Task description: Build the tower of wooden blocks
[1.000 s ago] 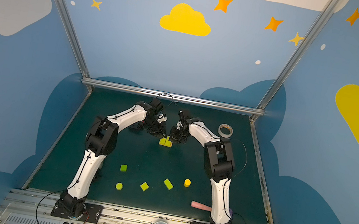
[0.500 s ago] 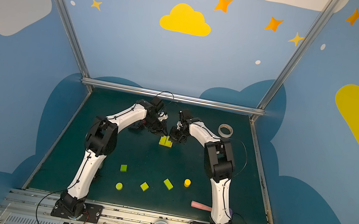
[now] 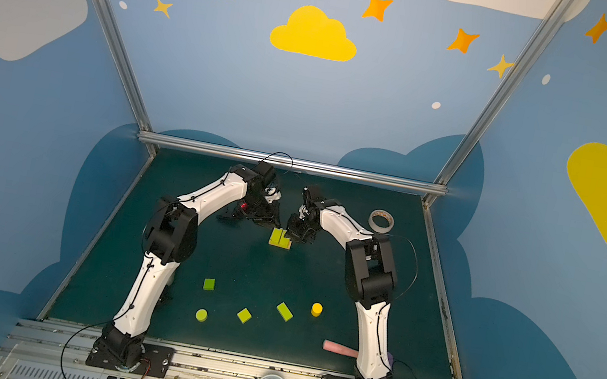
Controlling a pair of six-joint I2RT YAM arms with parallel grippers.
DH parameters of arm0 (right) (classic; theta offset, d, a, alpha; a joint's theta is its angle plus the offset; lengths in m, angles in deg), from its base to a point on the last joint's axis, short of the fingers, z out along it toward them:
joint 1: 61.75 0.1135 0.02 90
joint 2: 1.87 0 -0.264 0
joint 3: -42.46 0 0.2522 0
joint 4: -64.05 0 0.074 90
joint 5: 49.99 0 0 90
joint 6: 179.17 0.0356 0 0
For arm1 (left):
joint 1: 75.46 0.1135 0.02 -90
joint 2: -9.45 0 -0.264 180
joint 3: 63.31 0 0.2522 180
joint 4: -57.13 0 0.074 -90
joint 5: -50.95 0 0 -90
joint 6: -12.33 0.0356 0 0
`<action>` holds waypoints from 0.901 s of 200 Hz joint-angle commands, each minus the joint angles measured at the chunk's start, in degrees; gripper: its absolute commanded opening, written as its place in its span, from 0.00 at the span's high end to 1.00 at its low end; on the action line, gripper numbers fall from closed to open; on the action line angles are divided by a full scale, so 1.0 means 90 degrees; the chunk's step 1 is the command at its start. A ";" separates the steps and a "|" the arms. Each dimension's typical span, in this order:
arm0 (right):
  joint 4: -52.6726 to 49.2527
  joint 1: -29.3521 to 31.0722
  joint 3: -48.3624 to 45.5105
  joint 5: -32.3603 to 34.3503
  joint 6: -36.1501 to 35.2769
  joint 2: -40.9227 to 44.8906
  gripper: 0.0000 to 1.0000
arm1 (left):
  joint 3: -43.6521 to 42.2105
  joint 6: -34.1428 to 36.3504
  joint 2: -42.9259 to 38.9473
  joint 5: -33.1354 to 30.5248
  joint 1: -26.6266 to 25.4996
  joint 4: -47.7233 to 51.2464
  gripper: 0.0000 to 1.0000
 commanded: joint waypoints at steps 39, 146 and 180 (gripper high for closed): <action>-0.0004 0.0027 -0.0009 0.0011 0.0028 -0.0049 0.76 | 0.0032 -0.0005 0.0283 0.0144 0.0015 0.0088 0.66; 0.0000 0.0026 -0.0009 -0.0026 0.0029 -0.0083 0.78 | 0.0080 -0.0044 0.0457 0.0298 -0.0006 -0.0008 0.71; -0.0001 0.0032 -0.0009 -0.0026 0.0027 -0.0078 0.80 | 0.0131 -0.0062 0.0534 0.0335 -0.0013 0.0018 0.71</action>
